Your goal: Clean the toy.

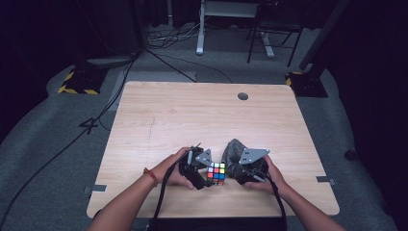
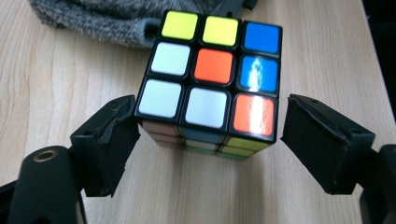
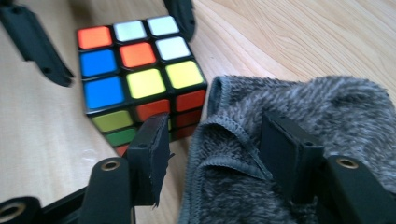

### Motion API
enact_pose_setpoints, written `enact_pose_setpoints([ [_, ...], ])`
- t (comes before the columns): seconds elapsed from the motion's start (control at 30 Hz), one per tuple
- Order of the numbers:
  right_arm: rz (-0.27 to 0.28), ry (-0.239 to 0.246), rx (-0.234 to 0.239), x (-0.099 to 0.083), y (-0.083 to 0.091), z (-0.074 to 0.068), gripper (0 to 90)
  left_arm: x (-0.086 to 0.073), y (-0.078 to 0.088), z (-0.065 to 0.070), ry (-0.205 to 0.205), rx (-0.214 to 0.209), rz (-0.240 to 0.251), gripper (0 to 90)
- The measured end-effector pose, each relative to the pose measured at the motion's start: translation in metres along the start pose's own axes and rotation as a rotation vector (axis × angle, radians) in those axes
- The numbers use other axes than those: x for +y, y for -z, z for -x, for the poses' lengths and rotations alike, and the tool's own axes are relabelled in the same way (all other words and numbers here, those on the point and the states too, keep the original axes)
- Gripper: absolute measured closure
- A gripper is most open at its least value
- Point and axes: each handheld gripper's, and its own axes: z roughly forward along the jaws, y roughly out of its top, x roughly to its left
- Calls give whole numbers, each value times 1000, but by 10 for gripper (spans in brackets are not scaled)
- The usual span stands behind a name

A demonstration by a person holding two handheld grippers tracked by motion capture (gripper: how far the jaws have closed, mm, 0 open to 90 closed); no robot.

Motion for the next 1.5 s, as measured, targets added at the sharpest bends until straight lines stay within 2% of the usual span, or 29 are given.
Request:
enact_pose_setpoints([
  [0.23,11,22,20,3,0,-3,431,4,-4,2,-14,1,5,236],
  [0.3,10,29,11,4,0,-4,435,3,-5,1,-12,-1,12,234],
  [0.43,29,17,12,5,2,-4,439,0,-5,3,-13,5,13,240],
  [0.57,31,34,13,9,1,-7,440,-2,-6,2,-16,-10,15,231],
  [0.67,24,35,18,5,2,-6,448,-6,-1,-1,-8,-6,46,329],
  [0.7,28,27,24,4,3,-5,440,-8,-1,-1,3,-13,53,337],
  [0.77,26,25,44,1,3,-5,438,-7,-2,-1,-2,-15,58,337],
  [0.83,7,53,31,2,2,-8,441,-6,-2,-1,-3,-12,52,334],
  [0.93,33,31,50,0,2,-6,440,-5,-4,0,-2,-5,39,323],
  [1.07,35,50,57,3,1,-7,428,-2,-8,0,-22,6,17,283],
  [1.17,33,53,54,4,0,-7,429,-3,-9,-1,-18,8,25,273],
  [1.23,39,52,54,5,-1,-7,433,-3,-11,-3,-2,-2,19,260],
  [1.3,36,61,60,6,-1,-8,442,-3,-14,-4,-1,-22,17,229],
  [1.4,35,67,66,7,-3,-9,443,-3,-18,-4,-2,-26,5,198],
  [1.5,29,66,64,7,-3,-9,445,-2,-16,-5,0,-54,28,182],
])
